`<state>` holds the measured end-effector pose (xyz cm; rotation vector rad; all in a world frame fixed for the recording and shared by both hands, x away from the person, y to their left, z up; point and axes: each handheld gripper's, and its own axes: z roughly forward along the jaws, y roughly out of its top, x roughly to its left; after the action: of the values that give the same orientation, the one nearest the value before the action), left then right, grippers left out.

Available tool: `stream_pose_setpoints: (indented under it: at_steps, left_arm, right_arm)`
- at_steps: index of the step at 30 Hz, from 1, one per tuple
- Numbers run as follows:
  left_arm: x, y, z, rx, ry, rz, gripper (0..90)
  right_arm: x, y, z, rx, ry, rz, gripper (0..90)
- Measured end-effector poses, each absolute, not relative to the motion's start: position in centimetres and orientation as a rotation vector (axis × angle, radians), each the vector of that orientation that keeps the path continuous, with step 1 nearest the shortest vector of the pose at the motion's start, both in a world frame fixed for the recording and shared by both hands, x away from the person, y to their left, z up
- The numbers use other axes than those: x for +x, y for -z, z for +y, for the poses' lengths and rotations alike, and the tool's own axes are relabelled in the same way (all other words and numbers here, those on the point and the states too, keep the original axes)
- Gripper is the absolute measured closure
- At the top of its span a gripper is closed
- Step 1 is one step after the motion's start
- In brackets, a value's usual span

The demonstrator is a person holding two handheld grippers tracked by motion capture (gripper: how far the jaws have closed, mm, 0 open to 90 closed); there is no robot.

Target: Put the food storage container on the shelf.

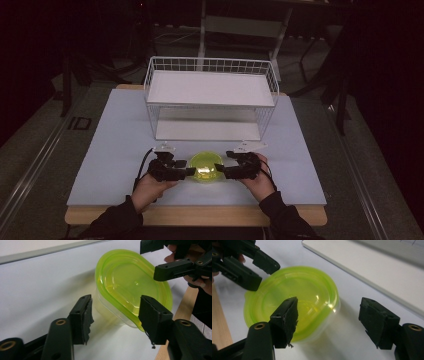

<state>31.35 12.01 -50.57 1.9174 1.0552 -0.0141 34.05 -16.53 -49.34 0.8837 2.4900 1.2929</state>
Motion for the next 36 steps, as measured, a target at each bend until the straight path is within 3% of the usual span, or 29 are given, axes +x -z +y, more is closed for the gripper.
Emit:
stream_pose_setpoints:
  at_steps: [8, 10, 15, 18, 24, 36]
  left_arm:
    - [31.2, 50.8, 11.6, 1.923, 0.048, 1.037, 56.5]
    - [31.0, 50.6, 11.6, 1.914, 0.055, 1.025, 61.3]
    - [30.7, 50.3, 11.5, 1.918, 0.057, 1.009, 65.8]
    - [30.6, 50.2, 11.6, 1.909, 0.072, 1.005, 68.9]
    - [30.2, 49.9, 11.7, 1.912, 0.087, 1.003, 73.2]
    - [28.4, 50.2, 11.9, 1.947, 0.088, 0.98, 70.2]
  right_arm:
    - [33.9, 49.5, -17.0, 0.919, -1.303, 2.511, 35.4]
    - [33.7, 49.5, -17.2, 0.935, -1.313, 2.528, 42.9]
    - [33.2, 49.4, -17.4, 0.951, -1.331, 2.556, 51.6]
    - [32.9, 49.4, -17.6, 0.955, -1.35, 2.586, 64.9]
    - [32.3, 49.2, -17.7, 1.009, -1.379, 2.614, 69.8]
    - [31.4, 48.9, -17.3, 1.02, -1.418, 2.626, 79.5]
